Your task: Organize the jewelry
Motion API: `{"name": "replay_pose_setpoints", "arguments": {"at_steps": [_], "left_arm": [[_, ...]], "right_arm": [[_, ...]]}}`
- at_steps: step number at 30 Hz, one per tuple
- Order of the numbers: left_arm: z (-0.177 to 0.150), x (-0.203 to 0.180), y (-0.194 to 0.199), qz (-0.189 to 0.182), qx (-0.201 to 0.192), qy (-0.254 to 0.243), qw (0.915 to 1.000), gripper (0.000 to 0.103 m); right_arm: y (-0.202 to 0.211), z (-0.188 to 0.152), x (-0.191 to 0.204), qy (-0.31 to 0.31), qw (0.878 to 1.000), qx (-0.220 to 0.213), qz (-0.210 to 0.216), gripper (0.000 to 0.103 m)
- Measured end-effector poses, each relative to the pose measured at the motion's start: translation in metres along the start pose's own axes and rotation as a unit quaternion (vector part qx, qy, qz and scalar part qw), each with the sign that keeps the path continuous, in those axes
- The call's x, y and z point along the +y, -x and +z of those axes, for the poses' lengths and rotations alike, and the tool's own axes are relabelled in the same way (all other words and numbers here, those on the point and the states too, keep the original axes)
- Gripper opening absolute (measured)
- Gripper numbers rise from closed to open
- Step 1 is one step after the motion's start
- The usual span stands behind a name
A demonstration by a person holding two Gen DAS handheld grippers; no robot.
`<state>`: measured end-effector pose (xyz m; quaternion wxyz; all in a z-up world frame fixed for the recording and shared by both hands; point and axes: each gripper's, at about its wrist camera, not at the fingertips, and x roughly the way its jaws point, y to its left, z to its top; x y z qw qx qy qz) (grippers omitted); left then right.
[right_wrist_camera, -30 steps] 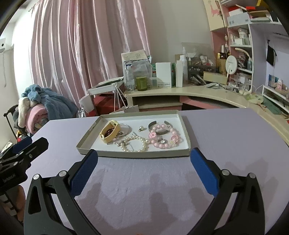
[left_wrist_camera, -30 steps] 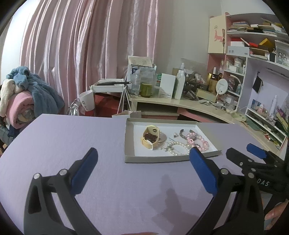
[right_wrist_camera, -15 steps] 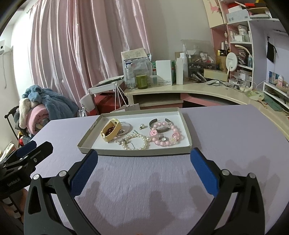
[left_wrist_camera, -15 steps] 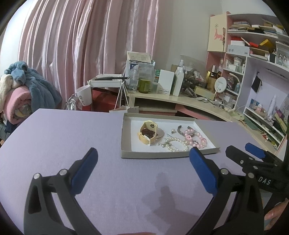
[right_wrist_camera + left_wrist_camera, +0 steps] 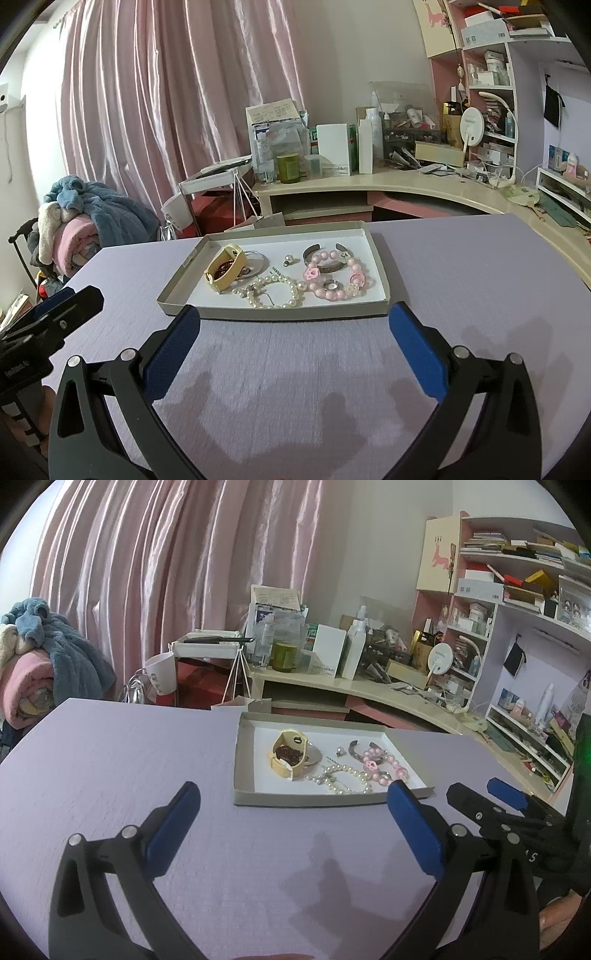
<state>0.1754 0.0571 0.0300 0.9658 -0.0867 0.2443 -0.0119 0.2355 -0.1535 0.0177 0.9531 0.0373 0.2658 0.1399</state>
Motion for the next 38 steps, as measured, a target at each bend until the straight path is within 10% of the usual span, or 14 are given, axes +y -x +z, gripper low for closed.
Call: {"name": "replay_pose_setpoints", "arguments": {"at_steps": [38], "left_arm": [[0.0042, -0.0015, -0.0008, 0.004, -0.001, -0.006, 1.0000, 0.101]], "right_arm": [[-0.0024, 0.0019, 0.0032, 0.000, 1.000, 0.000, 0.001, 0.102]]}}
